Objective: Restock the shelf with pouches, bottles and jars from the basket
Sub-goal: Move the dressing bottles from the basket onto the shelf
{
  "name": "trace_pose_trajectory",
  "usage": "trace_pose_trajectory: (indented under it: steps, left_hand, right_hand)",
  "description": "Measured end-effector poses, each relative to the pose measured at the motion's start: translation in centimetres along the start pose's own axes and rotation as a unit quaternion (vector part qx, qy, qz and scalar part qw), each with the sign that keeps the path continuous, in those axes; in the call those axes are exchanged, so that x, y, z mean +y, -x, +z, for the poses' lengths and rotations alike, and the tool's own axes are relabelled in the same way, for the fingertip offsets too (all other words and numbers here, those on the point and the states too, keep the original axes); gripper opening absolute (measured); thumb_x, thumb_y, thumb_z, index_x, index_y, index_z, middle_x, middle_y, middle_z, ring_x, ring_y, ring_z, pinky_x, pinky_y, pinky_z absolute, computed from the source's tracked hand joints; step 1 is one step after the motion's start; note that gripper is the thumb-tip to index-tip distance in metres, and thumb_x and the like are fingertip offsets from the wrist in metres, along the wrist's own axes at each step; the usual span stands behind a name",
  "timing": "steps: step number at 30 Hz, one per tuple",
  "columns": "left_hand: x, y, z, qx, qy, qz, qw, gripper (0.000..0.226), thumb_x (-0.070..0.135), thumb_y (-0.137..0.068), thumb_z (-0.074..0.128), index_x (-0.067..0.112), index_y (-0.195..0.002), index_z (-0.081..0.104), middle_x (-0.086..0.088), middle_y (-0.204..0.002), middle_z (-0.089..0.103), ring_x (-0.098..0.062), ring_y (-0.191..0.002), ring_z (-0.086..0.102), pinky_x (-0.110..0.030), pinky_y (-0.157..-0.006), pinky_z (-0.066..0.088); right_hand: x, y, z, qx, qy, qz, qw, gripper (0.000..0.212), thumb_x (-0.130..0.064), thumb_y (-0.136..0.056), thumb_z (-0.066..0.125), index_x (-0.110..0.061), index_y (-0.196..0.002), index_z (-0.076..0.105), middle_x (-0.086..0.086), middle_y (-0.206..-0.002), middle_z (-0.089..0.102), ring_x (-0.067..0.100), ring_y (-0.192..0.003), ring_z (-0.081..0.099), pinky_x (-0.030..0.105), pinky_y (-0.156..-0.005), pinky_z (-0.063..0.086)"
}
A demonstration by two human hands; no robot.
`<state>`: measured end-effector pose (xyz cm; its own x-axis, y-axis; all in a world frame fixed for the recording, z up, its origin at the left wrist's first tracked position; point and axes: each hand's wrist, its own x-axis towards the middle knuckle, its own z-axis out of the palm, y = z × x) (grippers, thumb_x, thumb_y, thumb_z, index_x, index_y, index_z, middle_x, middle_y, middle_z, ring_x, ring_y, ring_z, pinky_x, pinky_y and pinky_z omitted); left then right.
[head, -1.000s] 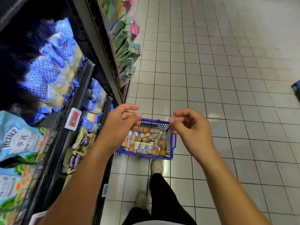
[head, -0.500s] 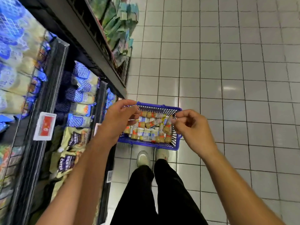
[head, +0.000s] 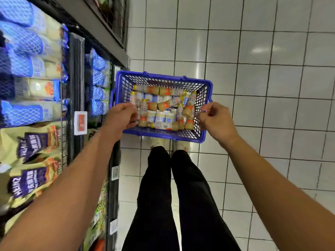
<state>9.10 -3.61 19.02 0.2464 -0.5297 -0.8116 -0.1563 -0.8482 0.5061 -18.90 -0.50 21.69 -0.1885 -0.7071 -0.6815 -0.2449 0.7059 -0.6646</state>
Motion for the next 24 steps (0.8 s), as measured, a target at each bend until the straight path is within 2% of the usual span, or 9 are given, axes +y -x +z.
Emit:
trace_pose_trajectory:
  steps: [4,9,11,14,17,19,21,23,24]
  left_hand:
    - [-4.2,-6.9,1.6,-0.014,-0.077,-0.053,0.996,0.013,0.017,-0.096,0.060,0.020,-0.084,0.062,-0.005,-0.078,0.064,-0.016,-0.071,0.061,-0.030,-0.066,0.056]
    - [-8.6,-14.5,2.7,-0.022,-0.122,-0.107,0.987,0.009,0.011,-0.097,0.057,0.015,-0.090,0.061,-0.005,-0.074,0.058,-0.016,-0.064,0.053,-0.029,-0.063,0.048]
    - [-10.1,-17.3,3.3,-0.014,-0.139,-0.106,0.985,0.004,0.011,-0.097,0.057,0.011,-0.098,0.061,-0.007,-0.078,0.058,-0.018,-0.065,0.054,-0.029,-0.063,0.048]
    - [-12.8,-21.3,4.5,-0.005,-0.194,-0.084,0.978,0.015,0.008,-0.091,0.061,0.002,-0.103,0.067,-0.017,-0.093,0.066,-0.026,-0.086,0.064,-0.033,-0.082,0.053]
    - [-15.3,-24.8,5.9,0.011,-0.257,-0.071,0.964,0.023,0.016,-0.092,0.066,0.000,-0.108,0.068,-0.019,-0.112,0.069,-0.032,-0.104,0.066,-0.042,-0.093,0.055]
    - [-16.6,-26.8,6.6,0.031,-0.308,-0.058,0.949,0.032,0.027,-0.093,0.066,0.003,-0.114,0.066,-0.016,-0.116,0.068,-0.031,-0.104,0.064,-0.034,-0.082,0.050]
    - [-17.7,-28.3,7.3,0.039,-0.332,-0.046,0.941,0.036,0.031,-0.093,0.066,0.003,-0.116,0.065,-0.016,-0.116,0.067,-0.029,-0.097,0.063,-0.032,-0.074,0.044]
    - [-18.5,-29.1,7.9,0.048,-0.363,-0.019,0.931,0.032,0.026,-0.093,0.066,0.001,-0.113,0.064,-0.018,-0.113,0.067,-0.029,-0.093,0.063,-0.036,-0.074,0.049]
    - [-18.9,-29.3,8.2,0.055,-0.376,-0.008,0.925,0.034,0.023,-0.093,0.066,0.000,-0.117,0.061,-0.019,-0.116,0.066,-0.032,-0.098,0.064,-0.039,-0.079,0.053]
  right_hand:
    - [4.3,-5.8,2.8,-0.006,0.023,0.036,0.999,0.018,-0.011,-0.088,0.070,-0.023,-0.084,0.057,0.004,-0.085,0.068,0.017,-0.069,0.066,0.033,-0.065,0.058]
    - [10.3,-13.1,6.2,-0.022,0.067,0.077,0.995,0.015,-0.021,-0.086,0.071,-0.021,-0.084,0.056,0.012,-0.092,0.070,0.035,-0.087,0.071,0.051,-0.077,0.060]
    - [12.8,-15.8,7.5,-0.027,0.072,0.104,0.992,0.016,-0.023,-0.086,0.071,-0.015,-0.091,0.058,0.015,-0.092,0.069,0.035,-0.085,0.070,0.048,-0.072,0.060]
    - [16.3,-19.4,9.3,-0.041,0.091,0.150,0.984,0.027,-0.025,-0.090,0.070,-0.007,-0.103,0.057,0.016,-0.092,0.063,0.030,-0.080,0.063,0.047,-0.073,0.060]
    - [19.3,-22.5,10.9,-0.047,0.139,0.165,0.975,0.025,-0.028,-0.092,0.069,-0.015,-0.079,0.053,0.016,-0.092,0.064,0.039,-0.092,0.066,0.054,-0.084,0.058]
    - [20.9,-24.3,11.7,-0.035,0.185,0.168,0.968,0.024,-0.029,-0.093,0.067,-0.009,-0.083,0.058,0.020,-0.099,0.068,0.037,-0.092,0.067,0.045,-0.080,0.057]
    - [22.3,-26.1,12.4,-0.019,0.220,0.161,0.962,0.028,-0.030,-0.094,0.066,-0.004,-0.084,0.060,0.019,-0.096,0.068,0.026,-0.073,0.063,0.031,-0.062,0.049]
    - [23.1,-27.5,13.2,0.021,0.215,0.155,0.964,0.036,-0.037,-0.095,0.062,-0.005,-0.082,0.055,0.012,-0.090,0.063,0.014,-0.061,0.054,0.025,-0.053,0.041]
    - [23.4,-28.2,13.6,0.044,0.199,0.160,0.966,0.039,-0.042,-0.095,0.059,-0.003,-0.090,0.055,0.009,-0.092,0.061,0.012,-0.062,0.052,0.025,-0.053,0.040]
